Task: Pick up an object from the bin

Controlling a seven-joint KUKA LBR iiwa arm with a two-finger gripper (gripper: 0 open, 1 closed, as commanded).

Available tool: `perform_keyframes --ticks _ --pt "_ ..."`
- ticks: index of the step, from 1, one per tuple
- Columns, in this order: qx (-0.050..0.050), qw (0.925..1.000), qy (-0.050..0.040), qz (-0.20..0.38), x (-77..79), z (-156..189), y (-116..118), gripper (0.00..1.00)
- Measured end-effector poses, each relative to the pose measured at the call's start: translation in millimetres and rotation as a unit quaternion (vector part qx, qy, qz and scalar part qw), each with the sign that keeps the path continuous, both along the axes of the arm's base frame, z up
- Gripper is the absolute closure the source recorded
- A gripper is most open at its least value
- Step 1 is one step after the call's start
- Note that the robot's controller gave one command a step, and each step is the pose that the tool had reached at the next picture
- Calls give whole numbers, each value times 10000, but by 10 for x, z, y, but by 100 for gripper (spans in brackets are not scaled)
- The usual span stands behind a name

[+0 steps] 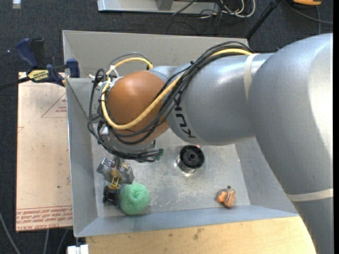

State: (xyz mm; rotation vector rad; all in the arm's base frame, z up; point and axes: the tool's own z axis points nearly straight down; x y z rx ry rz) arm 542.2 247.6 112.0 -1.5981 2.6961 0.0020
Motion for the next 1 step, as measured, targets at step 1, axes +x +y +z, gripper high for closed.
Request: perform_keyframes --ticks 1 --pt "-16 10000 36 0 -18 56 -4 100"
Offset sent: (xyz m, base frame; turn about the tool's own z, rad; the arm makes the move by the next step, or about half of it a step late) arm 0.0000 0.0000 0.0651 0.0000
